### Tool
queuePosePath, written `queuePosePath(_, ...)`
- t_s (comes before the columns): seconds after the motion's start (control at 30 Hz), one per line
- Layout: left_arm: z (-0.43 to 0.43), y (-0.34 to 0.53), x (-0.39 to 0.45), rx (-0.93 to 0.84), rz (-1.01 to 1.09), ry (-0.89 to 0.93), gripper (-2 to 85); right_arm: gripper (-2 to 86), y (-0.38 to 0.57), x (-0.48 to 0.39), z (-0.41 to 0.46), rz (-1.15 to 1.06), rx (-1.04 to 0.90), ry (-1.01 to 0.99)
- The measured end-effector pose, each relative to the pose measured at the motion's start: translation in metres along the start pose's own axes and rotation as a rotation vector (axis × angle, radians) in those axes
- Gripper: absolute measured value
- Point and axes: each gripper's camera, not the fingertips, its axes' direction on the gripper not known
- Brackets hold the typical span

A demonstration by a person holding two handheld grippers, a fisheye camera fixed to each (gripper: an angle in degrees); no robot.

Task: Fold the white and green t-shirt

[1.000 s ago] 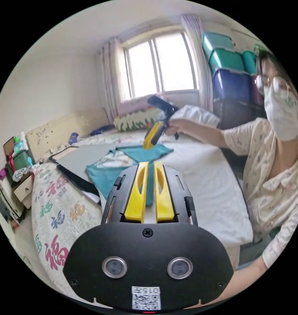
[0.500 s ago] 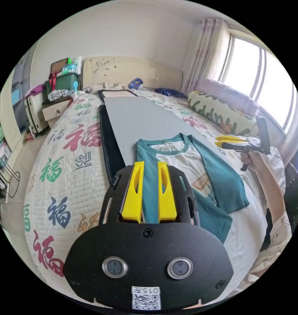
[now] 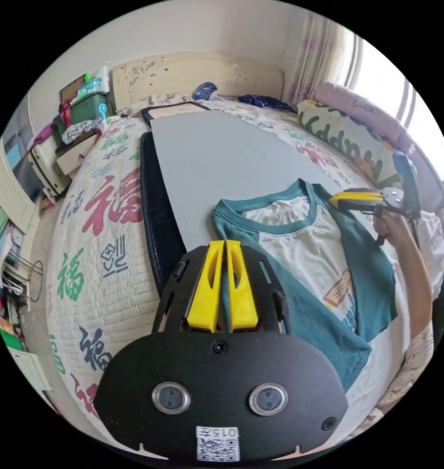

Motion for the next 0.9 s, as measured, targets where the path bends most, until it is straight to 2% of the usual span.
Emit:
queuePosePath(0.1,-0.002,0.024,0.013,0.077,0.050,-0.062,0.7,-0.3,0.014,-0.003,0.013,-0.026,0.063,0.028)
queuePosePath(0.2,-0.039,0.077,0.024,0.269,0.109,-0.085,0.4,-0.6,0.051,-0.007,-0.006,-0.072,0.219,0.001)
queuePosePath(0.3,-0.085,0.167,0.047,0.438,0.244,-0.067,0.2,-0.7,0.120,-0.016,-0.036,-0.150,0.365,-0.048)
queuePosePath(0.37,-0.115,0.266,0.073,0.529,0.403,-0.040,0.2,-0.7,0.197,-0.027,-0.060,-0.235,0.457,-0.068)
queuePosePath(0.43,-0.125,0.350,0.087,0.548,0.491,-0.010,0.2,-0.7,0.265,-0.034,-0.067,-0.291,0.494,-0.073)
queuePosePath(0.53,-0.115,0.486,0.102,0.502,0.607,0.090,0.2,-0.7,0.374,-0.036,-0.041,-0.324,0.386,-0.142)
queuePosePath(0.67,-0.062,0.617,0.117,0.461,0.615,0.031,0.1,-0.8,0.476,-0.034,0.036,-0.363,0.286,-0.295)
queuePosePath(0.77,-0.039,0.653,0.114,0.476,0.575,-0.037,0.0,-0.9,0.492,-0.033,0.085,-0.362,0.250,-0.198)
queuePosePath(0.9,-0.029,0.672,0.106,0.484,0.558,-0.009,0.0,-1.0,0.493,-0.018,0.105,-0.344,0.307,-0.200)
